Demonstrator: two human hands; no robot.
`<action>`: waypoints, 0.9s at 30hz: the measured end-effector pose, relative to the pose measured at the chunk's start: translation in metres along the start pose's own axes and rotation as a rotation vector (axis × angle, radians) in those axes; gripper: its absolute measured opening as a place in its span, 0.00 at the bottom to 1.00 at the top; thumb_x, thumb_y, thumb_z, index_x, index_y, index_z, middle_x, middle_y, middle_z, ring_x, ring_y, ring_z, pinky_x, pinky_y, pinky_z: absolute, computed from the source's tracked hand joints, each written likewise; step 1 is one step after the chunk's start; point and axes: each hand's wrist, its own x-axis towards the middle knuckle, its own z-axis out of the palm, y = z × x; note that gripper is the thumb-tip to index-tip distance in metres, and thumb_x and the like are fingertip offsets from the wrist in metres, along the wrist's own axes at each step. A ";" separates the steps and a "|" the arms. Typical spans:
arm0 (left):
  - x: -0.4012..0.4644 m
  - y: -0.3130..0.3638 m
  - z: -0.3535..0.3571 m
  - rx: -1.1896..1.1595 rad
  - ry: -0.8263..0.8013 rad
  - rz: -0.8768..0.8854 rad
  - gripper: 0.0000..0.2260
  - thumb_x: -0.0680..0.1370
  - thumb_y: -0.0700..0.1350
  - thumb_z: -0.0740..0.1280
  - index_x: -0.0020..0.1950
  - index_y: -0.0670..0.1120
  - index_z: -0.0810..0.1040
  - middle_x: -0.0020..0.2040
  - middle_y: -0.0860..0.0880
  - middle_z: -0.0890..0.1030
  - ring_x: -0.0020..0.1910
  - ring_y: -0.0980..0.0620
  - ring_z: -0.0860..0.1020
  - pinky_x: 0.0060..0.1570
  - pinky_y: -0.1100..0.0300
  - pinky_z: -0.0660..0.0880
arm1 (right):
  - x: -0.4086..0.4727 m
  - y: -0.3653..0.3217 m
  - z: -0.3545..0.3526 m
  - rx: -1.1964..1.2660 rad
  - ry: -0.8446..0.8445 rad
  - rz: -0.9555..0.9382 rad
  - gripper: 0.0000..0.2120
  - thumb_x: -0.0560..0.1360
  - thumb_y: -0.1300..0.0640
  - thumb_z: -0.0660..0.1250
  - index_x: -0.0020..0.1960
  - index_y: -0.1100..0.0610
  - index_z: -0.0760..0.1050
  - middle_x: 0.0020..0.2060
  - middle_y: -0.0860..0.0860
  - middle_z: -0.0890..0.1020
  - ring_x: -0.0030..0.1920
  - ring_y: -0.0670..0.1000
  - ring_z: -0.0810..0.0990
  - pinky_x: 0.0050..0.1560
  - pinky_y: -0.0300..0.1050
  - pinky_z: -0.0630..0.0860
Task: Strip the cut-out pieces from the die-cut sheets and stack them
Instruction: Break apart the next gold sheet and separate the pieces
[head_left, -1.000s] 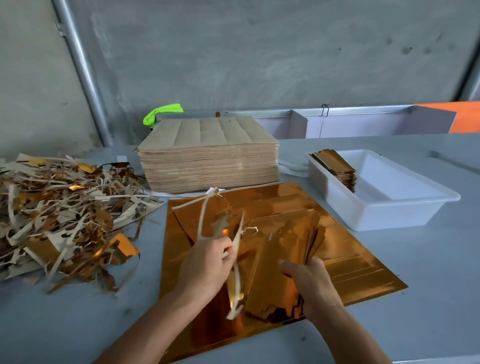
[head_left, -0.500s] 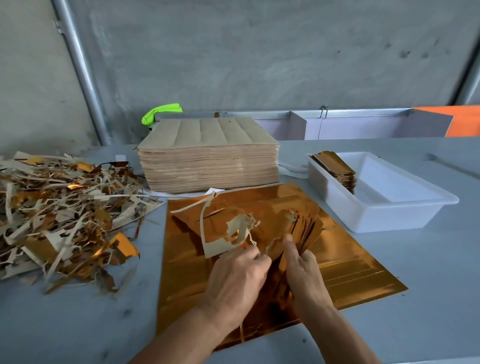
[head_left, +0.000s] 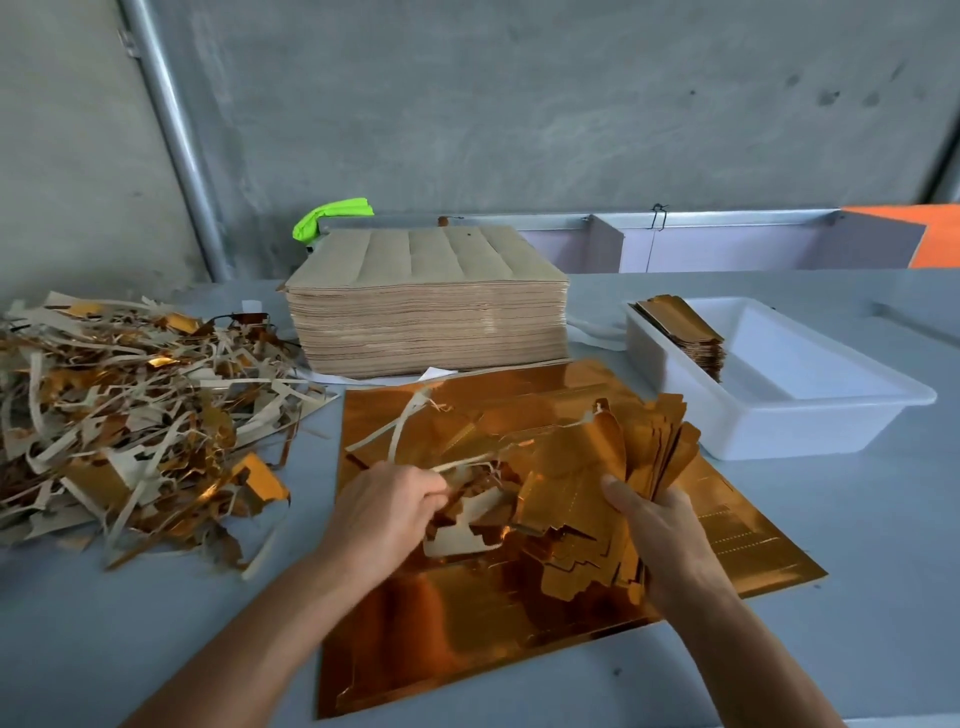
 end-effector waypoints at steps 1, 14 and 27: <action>0.003 -0.004 -0.002 -0.011 0.035 -0.027 0.07 0.79 0.47 0.64 0.49 0.51 0.82 0.37 0.56 0.80 0.33 0.65 0.74 0.28 0.73 0.67 | 0.000 0.001 -0.003 -0.003 0.001 0.011 0.05 0.78 0.57 0.64 0.43 0.53 0.76 0.46 0.53 0.82 0.52 0.59 0.79 0.60 0.65 0.71; 0.012 -0.037 -0.022 -0.034 0.305 -0.187 0.13 0.78 0.37 0.64 0.62 0.44 0.78 0.54 0.45 0.82 0.52 0.49 0.79 0.52 0.57 0.75 | -0.002 -0.001 -0.056 0.151 0.152 0.147 0.23 0.78 0.57 0.63 0.72 0.58 0.64 0.60 0.56 0.76 0.57 0.61 0.76 0.52 0.60 0.75; 0.000 0.028 0.000 0.458 0.031 0.128 0.24 0.74 0.55 0.69 0.69 0.55 0.70 0.77 0.48 0.58 0.75 0.46 0.56 0.71 0.40 0.50 | -0.005 0.001 -0.040 0.086 0.138 0.171 0.01 0.80 0.58 0.60 0.51 0.54 0.69 0.42 0.56 0.81 0.39 0.56 0.82 0.29 0.46 0.77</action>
